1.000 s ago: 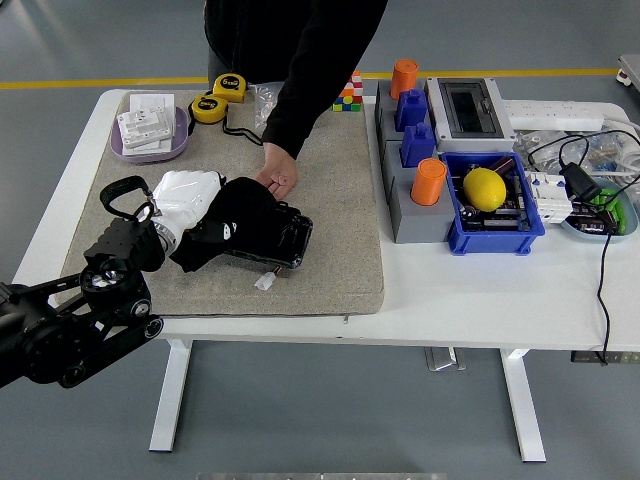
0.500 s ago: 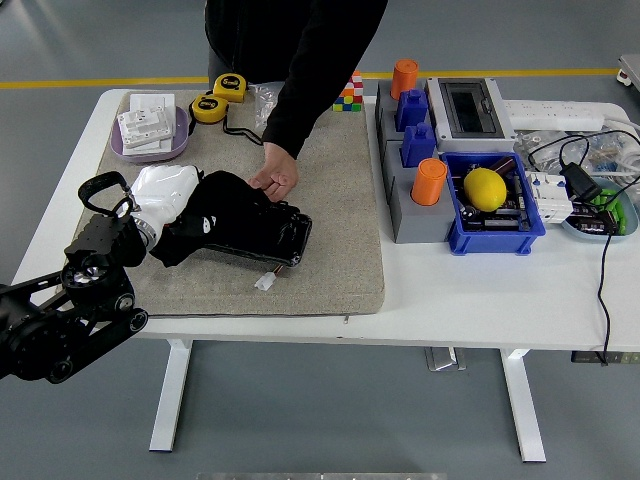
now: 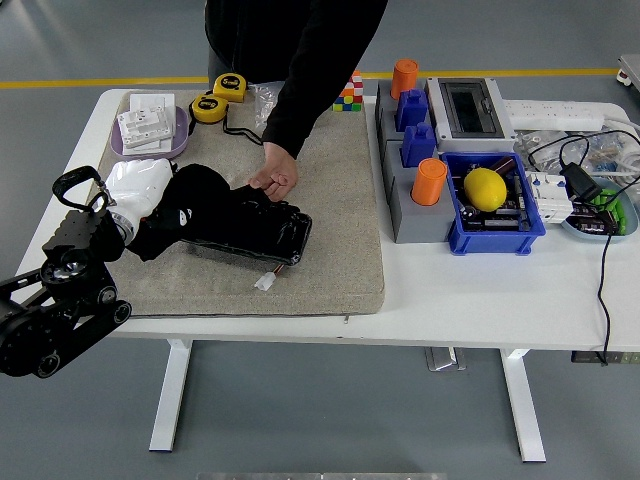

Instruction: Pick the rag up,wipe the panel,place it on the desk

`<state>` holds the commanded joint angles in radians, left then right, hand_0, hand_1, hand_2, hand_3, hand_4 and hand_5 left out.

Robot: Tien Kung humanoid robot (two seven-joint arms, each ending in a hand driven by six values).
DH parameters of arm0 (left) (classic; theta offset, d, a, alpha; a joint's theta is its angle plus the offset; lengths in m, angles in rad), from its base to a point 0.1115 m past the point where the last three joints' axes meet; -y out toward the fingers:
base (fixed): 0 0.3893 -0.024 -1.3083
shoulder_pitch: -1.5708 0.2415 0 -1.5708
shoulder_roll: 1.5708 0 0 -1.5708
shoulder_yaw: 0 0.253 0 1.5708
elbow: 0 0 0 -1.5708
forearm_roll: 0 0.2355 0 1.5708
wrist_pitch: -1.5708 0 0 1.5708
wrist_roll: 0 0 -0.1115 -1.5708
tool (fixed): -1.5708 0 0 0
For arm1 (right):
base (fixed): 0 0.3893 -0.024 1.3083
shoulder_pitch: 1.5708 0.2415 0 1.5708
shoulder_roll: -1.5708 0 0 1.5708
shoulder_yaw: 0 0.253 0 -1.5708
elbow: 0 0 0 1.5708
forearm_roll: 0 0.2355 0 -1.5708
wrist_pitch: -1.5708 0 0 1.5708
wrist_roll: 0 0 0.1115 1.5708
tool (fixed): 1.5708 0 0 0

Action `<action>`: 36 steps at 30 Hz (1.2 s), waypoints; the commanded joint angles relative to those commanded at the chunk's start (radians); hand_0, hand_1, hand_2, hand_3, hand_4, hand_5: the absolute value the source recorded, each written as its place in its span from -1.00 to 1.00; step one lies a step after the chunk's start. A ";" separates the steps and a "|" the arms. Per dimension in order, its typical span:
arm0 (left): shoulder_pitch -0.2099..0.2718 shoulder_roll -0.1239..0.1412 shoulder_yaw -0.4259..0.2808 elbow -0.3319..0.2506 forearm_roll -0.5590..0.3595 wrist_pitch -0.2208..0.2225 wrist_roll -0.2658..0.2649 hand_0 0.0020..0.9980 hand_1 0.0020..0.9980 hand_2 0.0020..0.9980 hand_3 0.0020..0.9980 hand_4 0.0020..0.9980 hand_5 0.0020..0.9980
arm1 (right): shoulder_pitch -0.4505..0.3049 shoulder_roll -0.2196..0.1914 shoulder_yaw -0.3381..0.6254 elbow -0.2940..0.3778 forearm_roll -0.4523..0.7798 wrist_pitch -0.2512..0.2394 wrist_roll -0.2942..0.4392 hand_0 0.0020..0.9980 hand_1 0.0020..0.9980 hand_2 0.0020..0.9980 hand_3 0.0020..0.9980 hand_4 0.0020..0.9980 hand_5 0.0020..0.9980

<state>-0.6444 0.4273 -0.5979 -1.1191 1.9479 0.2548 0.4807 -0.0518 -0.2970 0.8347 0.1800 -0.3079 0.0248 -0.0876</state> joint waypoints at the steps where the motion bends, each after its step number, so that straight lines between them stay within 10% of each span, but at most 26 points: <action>1: 0.002 0.002 -0.003 0.000 0.001 0.003 0.000 -0.56 -0.70 -0.39 0.12 0.10 -0.93 | 0.000 0.000 0.000 0.000 0.000 0.000 0.000 0.50 0.40 0.41 0.25 1.00 0.09; 36: 0.098 0.055 -0.169 0.108 -0.012 0.114 -0.082 -0.56 -0.70 -0.39 0.12 0.10 -0.94 | -0.007 0.001 0.006 0.000 0.005 0.001 0.006 0.50 0.40 0.41 0.26 1.00 0.11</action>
<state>-0.5464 0.4826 -0.7673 -1.0116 1.9364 0.3684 0.3984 -0.0592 -0.2955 0.8405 0.1800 -0.3031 0.0257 -0.0820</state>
